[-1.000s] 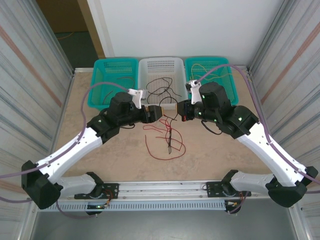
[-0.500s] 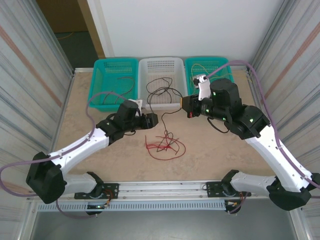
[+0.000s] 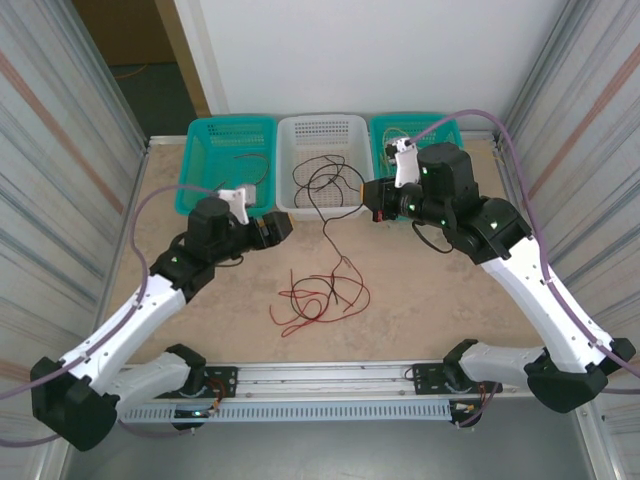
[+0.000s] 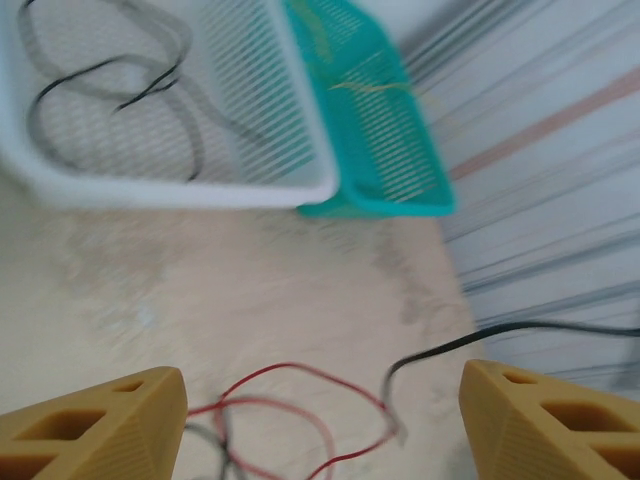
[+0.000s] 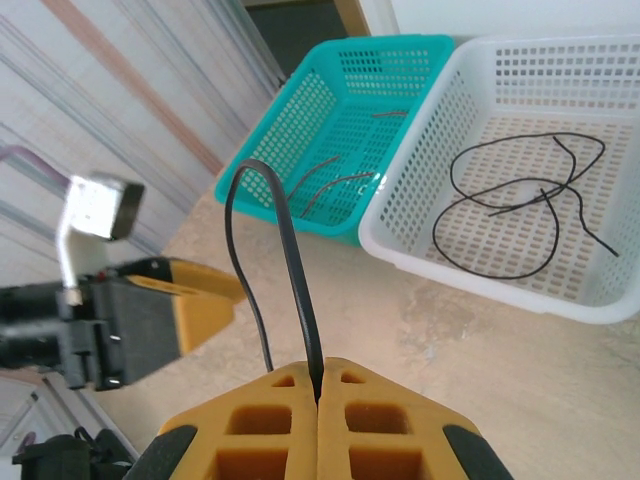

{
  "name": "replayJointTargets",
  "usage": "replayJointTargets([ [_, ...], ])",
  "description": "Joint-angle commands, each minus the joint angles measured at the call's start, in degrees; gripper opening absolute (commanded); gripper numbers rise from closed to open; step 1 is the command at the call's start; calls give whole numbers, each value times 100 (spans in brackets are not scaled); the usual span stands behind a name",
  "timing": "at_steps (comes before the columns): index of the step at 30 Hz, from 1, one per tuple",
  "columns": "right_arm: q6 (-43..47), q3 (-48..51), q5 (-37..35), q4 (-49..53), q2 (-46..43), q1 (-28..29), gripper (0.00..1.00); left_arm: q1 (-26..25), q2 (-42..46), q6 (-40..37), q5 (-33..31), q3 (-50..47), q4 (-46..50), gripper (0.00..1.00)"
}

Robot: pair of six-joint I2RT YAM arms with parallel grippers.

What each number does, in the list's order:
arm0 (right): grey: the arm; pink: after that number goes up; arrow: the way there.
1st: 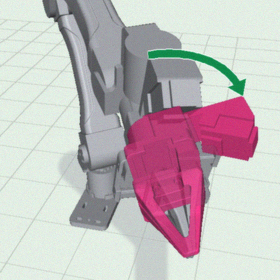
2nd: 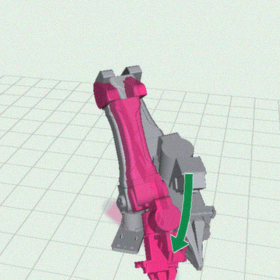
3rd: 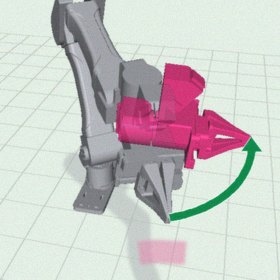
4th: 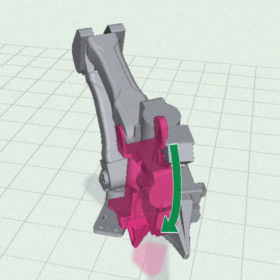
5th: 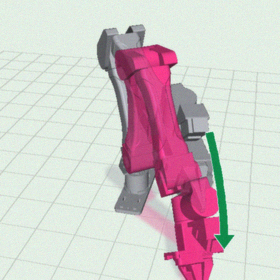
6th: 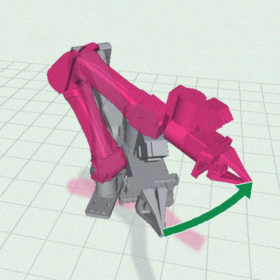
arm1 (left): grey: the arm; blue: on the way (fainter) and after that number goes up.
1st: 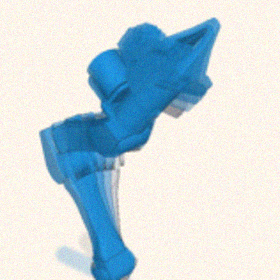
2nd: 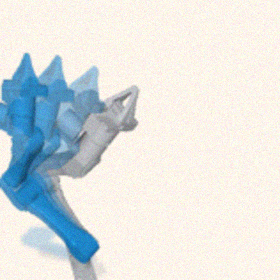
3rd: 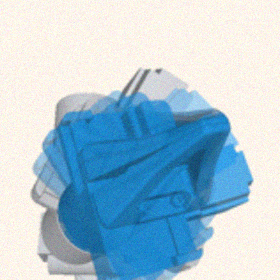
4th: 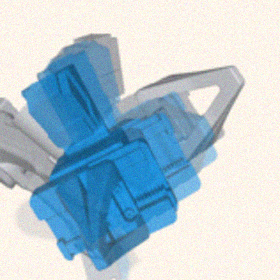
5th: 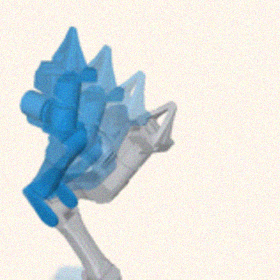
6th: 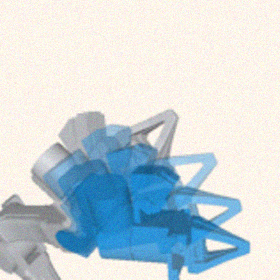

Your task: Untangle the cables

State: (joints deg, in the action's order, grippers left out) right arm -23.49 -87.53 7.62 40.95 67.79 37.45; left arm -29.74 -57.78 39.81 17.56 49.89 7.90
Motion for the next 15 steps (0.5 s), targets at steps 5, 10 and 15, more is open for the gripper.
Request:
replayJointTargets([
  [5,-200,-101,249,-296,-20,-9,0,-32,-455,151,827,606,-1036,70],
  [10,-366,189,231,-518,-177,6,0,-32,-920,506,1186,627,-1891,56],
  [15,-389,201,290,-527,-122,-17,0,-99,-1189,685,1440,585,-2442,45],
])
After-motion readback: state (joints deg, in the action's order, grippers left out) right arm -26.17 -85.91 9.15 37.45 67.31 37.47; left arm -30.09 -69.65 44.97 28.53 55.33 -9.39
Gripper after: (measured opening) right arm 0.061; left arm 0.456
